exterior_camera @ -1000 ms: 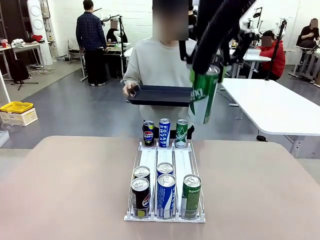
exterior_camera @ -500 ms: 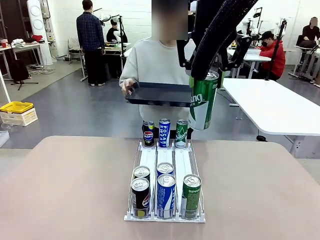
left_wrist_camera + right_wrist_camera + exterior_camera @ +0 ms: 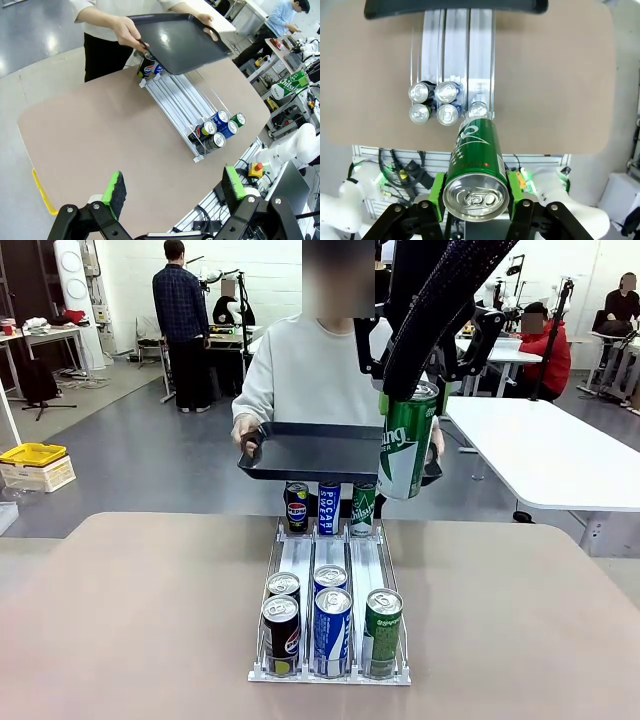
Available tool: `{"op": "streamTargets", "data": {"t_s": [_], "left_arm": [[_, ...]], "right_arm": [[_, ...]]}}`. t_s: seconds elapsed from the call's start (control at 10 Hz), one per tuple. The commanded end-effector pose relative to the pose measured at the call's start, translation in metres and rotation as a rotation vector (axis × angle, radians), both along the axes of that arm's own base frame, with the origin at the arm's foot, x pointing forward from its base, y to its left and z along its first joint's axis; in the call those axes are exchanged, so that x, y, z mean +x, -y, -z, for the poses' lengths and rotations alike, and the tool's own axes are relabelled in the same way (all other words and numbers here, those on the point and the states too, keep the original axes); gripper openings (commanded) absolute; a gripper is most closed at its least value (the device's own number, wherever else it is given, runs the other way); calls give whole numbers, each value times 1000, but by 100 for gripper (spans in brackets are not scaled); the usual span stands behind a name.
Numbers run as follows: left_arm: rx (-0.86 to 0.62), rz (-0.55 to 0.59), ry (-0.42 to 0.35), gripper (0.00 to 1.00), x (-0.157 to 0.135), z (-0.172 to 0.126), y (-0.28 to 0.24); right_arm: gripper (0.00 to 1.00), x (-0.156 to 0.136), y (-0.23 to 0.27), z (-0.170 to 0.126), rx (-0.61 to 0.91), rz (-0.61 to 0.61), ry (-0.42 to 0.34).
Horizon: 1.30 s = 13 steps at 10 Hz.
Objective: Retrieve and hand over the desired beverage to the person.
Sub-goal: Place the picked can on the Handle tray extended by the person.
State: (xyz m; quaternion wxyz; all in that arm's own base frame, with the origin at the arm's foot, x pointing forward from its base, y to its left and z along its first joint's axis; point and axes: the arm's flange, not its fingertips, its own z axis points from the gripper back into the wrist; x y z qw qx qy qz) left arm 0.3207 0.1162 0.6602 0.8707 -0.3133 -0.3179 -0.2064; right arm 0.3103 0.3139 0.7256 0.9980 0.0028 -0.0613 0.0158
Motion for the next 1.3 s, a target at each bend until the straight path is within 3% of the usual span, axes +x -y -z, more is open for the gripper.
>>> {"op": "streamTargets", "data": {"t_s": [0.0,1.0,1.2], "left_arm": [[-10,10,12,100,0,-1,-1],[-10,10,12,100,0,-1,-1],[-10,10,12,100,0,-1,-1]], "right_arm": [[56,-5,4,1,13,1,4],[58,0,0,0,0,0,0],[58,60,-9,-23,12,-38,10]]}}
